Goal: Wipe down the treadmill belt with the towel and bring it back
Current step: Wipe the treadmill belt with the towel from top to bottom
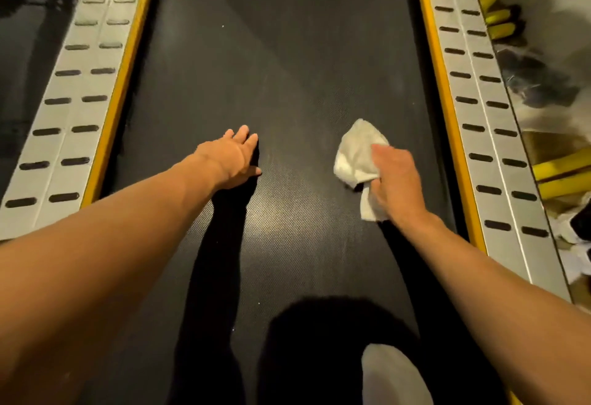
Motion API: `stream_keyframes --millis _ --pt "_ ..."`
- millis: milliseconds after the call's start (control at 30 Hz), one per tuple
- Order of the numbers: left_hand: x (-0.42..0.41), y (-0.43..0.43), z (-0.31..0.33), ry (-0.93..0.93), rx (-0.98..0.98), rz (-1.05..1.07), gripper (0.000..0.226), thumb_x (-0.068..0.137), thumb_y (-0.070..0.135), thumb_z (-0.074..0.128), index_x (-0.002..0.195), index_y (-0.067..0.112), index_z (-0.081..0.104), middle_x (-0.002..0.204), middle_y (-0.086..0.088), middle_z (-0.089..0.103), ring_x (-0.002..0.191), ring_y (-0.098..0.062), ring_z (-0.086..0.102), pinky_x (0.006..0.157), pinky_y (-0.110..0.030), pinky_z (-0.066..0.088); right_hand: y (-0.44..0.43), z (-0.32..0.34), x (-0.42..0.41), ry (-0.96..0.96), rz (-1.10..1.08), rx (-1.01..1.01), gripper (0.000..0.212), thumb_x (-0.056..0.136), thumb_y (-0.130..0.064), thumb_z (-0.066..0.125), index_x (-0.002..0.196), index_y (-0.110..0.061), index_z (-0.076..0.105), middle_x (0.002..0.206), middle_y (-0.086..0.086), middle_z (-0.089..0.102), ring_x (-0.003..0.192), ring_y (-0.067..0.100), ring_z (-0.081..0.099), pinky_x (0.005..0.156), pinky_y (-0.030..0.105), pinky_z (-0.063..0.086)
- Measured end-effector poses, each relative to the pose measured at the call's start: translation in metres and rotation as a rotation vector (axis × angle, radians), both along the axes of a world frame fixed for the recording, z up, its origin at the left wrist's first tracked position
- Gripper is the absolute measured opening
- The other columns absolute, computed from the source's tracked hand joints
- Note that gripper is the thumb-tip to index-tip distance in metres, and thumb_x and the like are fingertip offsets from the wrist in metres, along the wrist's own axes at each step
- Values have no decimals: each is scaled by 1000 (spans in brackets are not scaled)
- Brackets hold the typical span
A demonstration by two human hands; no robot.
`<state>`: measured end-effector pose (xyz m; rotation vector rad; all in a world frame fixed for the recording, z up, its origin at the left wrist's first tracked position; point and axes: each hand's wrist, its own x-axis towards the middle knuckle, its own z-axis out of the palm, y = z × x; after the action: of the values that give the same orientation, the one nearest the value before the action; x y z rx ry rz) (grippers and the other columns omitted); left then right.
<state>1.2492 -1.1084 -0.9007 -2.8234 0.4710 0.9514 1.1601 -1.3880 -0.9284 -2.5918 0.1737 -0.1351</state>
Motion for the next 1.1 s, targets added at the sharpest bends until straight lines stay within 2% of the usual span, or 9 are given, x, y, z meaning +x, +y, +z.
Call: stream_keyframes --millis 200,333,433,533,633,767,900,1000,1100 --pt "-5 -27 2 15 -5 -99 71 98 51 35 153 32 -6 160 -15 0 145 -41 12 109 -58 31 3 15 -18 -111 149 39 44 69 8 52 99 -15 74 110 0 67 99 13 52 88 3 29" --pt "-9 -32 2 12 12 -66 73 97 53 39 154 31 0 159 -20 0 144 -44 11 110 -58 30 -38 4 10 -9 -204 -16 31 83 -2 51 106 -14 68 107 7 65 97 26 59 75 22 38" --pt "-6 -34 6 30 7 -65 72 96 53 40 154 30 4 157 -21 7 143 -42 15 109 -58 31 -27 -16 -23 46 -233 80 37 82 -22 46 110 -14 70 118 13 63 109 29 57 95 37 45" --pt "-5 -33 7 14 -9 -85 70 97 52 40 154 28 7 159 -15 7 145 -37 16 111 -57 28 0 -9 -66 -70 128 73 36 78 -19 48 104 -14 74 119 7 65 110 18 52 100 18 36" --pt "-14 -34 2 -7 -49 -100 73 97 50 41 155 21 6 162 -4 0 147 -33 9 114 -55 24 -9 6 -48 -144 -33 125 41 74 -1 49 104 -14 74 118 -3 62 107 13 51 96 7 31" --pt "-27 -35 4 -15 -35 -139 74 98 47 41 155 24 1 162 -5 -5 148 -34 4 114 -52 22 -39 -2 -26 -30 -291 30 40 82 6 48 117 -4 63 121 15 61 112 33 55 88 22 38" --pt "-17 -35 10 -11 -38 -165 68 99 47 40 154 24 8 162 -6 3 148 -33 9 116 -53 20 1 -19 -78 -87 -104 92 50 74 -5 39 115 -14 66 123 4 59 111 33 54 94 46 44" --pt "-14 -37 11 -13 -62 -161 63 99 44 41 153 21 17 158 -7 16 145 -33 18 114 -54 24 41 -14 -108 -85 112 240 52 69 -7 38 107 -25 69 122 -7 58 109 20 54 97 38 42" --pt "-18 -34 10 4 -85 -171 62 100 42 40 153 21 17 157 -9 17 143 -35 22 113 -54 26 20 2 -83 -154 -98 251 47 71 -6 38 104 -12 72 119 -1 62 109 9 50 99 16 33"
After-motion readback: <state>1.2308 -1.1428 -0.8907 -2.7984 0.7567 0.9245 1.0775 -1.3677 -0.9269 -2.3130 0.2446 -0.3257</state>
